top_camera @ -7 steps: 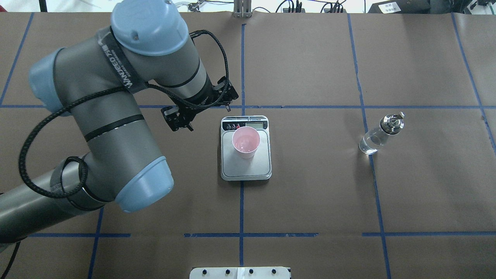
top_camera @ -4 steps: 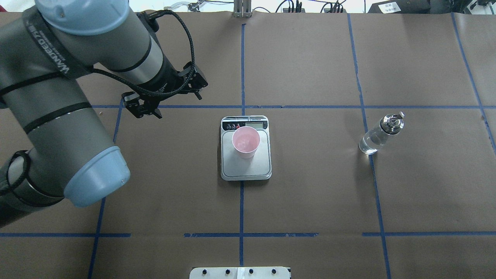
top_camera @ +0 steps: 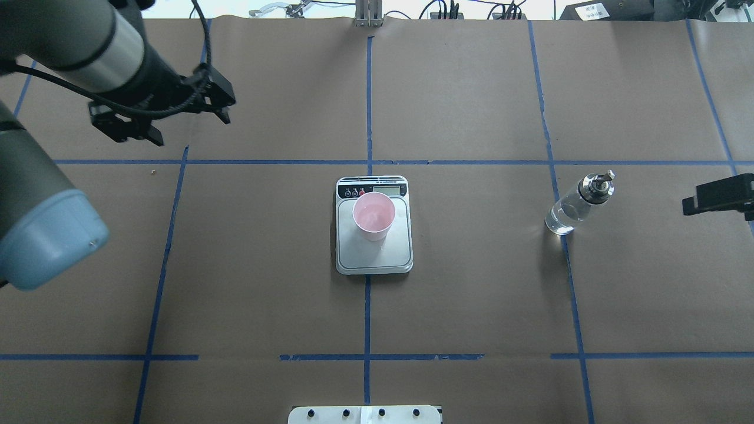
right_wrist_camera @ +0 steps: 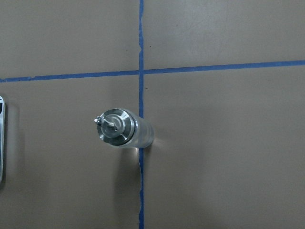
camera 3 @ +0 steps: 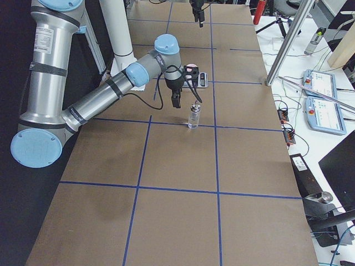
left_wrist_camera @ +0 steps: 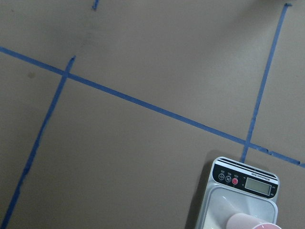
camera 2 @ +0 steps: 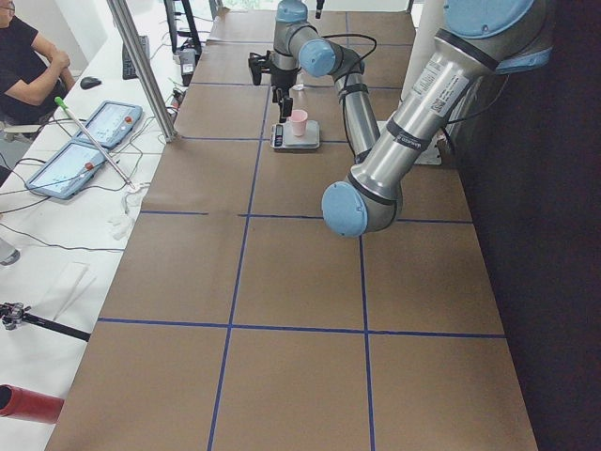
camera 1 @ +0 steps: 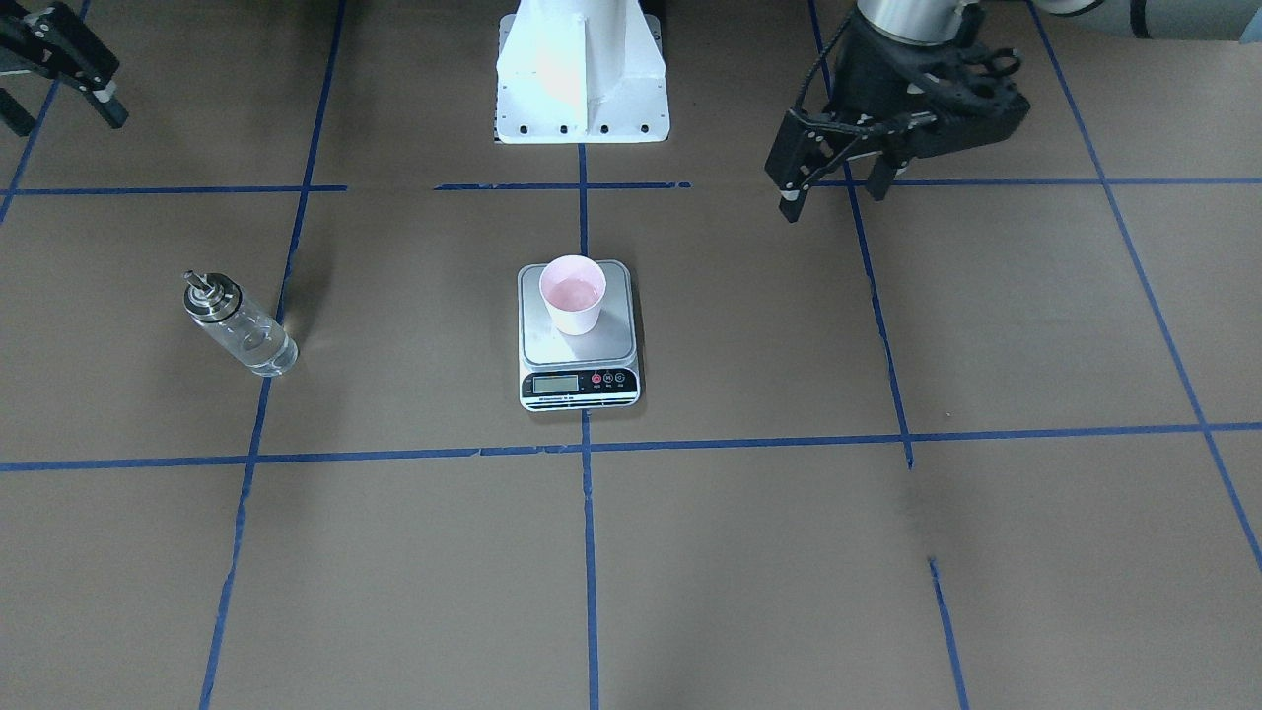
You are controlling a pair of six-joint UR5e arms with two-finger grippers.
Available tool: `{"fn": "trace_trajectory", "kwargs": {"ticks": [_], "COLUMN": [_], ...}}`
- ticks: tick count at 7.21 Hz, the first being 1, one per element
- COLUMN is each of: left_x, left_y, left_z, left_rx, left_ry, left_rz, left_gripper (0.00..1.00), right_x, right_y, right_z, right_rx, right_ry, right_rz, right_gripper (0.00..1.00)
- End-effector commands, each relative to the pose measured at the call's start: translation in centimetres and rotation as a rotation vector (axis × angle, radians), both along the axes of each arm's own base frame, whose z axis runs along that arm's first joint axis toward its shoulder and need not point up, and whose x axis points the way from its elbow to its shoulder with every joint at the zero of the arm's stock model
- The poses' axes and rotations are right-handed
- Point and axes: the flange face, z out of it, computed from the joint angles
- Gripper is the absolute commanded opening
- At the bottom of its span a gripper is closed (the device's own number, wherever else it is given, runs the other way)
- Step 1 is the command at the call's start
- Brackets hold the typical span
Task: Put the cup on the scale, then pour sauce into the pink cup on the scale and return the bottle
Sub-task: 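Move the right gripper to the glass sauce bottle and grasp it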
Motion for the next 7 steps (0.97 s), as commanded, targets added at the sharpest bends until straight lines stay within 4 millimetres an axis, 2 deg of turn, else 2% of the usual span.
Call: {"fn": "trace_trajectory", "kwargs": {"ticks": [1,4,5,7], "left_x": [-5.4,-12.9,-16.5,-20.8], "left_y": [-1.7,-2.2,-2.6,-3.3], "left_z": [3.4,10.9,14.0,19.2], "left_rx": [0.107,0.265,0.327,0.413], "left_ry": [-0.085,-0.233,-0.294,-0.374], "left_rz": [0.085,0.266,0.352,0.509], "left_gripper": [1.00,1.00,1.00,1.00], "right_x": [-4.0,-11.8,-13.8,-15.3], "right_y": [3.6,6.2,6.2,5.4], "right_z": [1.5,3.5,5.8,9.8], "right_rx": [0.064,0.158,0.199,0.273], "right_ry": [-0.006,0.093,0.081,0.051], "right_rz": [0.076,0.166,0.200,0.243], "right_gripper": [1.00,1.00,1.00,1.00]}}
